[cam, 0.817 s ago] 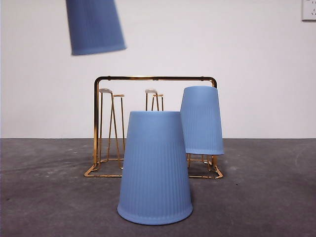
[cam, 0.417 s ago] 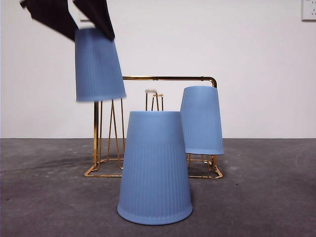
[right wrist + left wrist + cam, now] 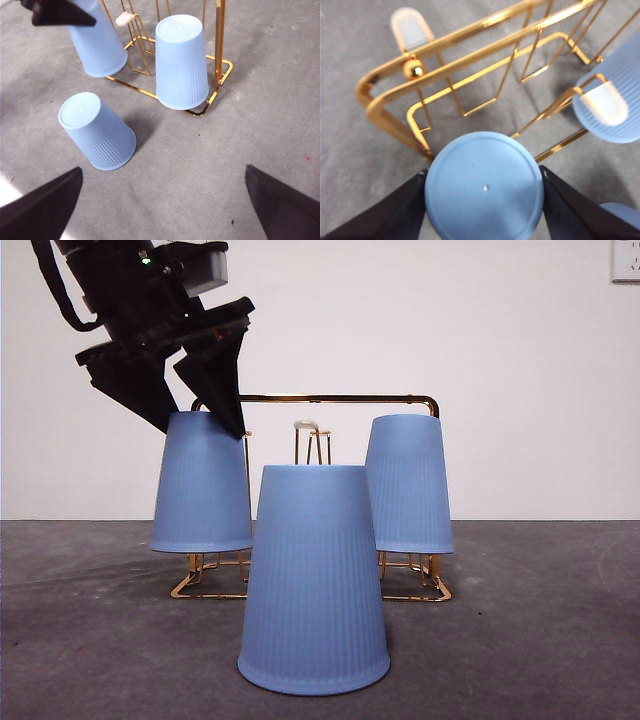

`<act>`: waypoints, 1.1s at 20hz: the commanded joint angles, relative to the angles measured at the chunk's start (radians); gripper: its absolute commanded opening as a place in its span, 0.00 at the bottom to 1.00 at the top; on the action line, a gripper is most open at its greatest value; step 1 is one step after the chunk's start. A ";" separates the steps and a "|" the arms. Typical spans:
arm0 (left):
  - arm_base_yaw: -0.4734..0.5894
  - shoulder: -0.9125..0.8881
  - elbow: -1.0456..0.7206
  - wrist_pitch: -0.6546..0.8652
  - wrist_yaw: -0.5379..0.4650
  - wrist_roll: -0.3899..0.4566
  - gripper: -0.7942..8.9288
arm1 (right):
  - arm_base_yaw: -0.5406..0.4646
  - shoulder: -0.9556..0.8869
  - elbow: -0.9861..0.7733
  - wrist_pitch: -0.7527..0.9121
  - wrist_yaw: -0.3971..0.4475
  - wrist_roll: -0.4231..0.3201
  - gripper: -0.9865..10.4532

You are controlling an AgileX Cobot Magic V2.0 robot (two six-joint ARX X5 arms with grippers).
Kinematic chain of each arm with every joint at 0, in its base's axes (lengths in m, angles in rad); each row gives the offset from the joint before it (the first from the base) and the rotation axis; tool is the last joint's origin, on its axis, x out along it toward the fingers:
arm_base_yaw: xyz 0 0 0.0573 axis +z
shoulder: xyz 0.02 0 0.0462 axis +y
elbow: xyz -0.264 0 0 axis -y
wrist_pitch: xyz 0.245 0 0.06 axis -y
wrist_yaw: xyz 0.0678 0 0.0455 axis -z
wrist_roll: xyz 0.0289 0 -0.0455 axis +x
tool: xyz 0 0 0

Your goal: Pick the top cup and place it on cupholder, pick up the mid cup and place it on cupholder, last pick the bottom cup and place it on cupholder.

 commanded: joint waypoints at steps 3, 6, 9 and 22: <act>-0.003 0.015 0.017 -0.032 0.002 -0.001 0.49 | 0.007 0.002 0.008 0.026 0.001 -0.007 0.54; -0.003 0.013 0.017 -0.059 0.002 -0.002 0.50 | 0.007 0.002 0.008 0.031 0.001 -0.007 0.54; -0.003 -0.022 0.018 -0.067 0.002 -0.011 0.50 | 0.007 0.003 0.008 0.034 0.000 -0.007 0.54; -0.034 -0.469 0.017 -0.340 0.101 -0.031 0.50 | 0.042 0.277 0.028 0.318 -0.187 0.014 0.54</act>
